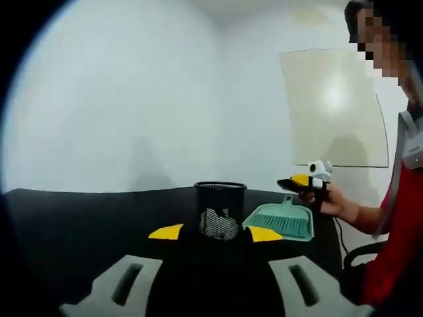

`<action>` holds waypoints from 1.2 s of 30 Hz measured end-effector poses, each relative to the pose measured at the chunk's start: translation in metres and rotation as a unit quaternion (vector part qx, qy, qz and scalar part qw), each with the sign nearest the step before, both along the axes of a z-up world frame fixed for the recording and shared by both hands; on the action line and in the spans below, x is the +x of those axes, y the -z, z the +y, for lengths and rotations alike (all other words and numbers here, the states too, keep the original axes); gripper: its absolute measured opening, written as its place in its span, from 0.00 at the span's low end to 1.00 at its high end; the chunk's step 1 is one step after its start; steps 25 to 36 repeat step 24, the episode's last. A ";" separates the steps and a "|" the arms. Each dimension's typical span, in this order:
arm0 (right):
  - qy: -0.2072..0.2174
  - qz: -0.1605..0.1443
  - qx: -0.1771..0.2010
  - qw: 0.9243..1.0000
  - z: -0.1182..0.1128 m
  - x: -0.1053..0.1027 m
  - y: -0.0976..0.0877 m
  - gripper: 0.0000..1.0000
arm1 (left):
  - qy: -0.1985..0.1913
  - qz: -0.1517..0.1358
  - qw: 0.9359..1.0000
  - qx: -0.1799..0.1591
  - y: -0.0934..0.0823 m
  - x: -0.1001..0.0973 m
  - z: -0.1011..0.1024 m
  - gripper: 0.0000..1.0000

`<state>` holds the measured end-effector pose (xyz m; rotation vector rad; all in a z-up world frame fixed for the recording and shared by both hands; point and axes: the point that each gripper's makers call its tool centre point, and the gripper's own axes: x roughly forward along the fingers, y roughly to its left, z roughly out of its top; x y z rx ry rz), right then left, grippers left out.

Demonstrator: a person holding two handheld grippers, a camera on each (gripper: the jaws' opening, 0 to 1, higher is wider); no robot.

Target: Pick up the broom and sweep the trash on the tabletop into the dustpan.

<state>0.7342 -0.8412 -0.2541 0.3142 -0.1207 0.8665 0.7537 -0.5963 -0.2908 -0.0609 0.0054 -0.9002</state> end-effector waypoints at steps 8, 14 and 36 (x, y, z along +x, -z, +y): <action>-0.002 0.003 0.004 1.000 0.000 0.000 -0.001 0.29 | 0.002 0.005 1.000 0.004 0.002 -0.001 -0.001 0.32; -0.001 0.002 0.002 1.000 -0.001 -0.001 -0.001 0.29 | 0.000 0.007 1.000 0.006 0.003 0.001 0.000 0.31; 0.000 0.005 0.004 1.000 -0.002 0.000 0.000 0.29 | 0.000 0.009 1.000 0.006 0.004 0.001 0.001 0.30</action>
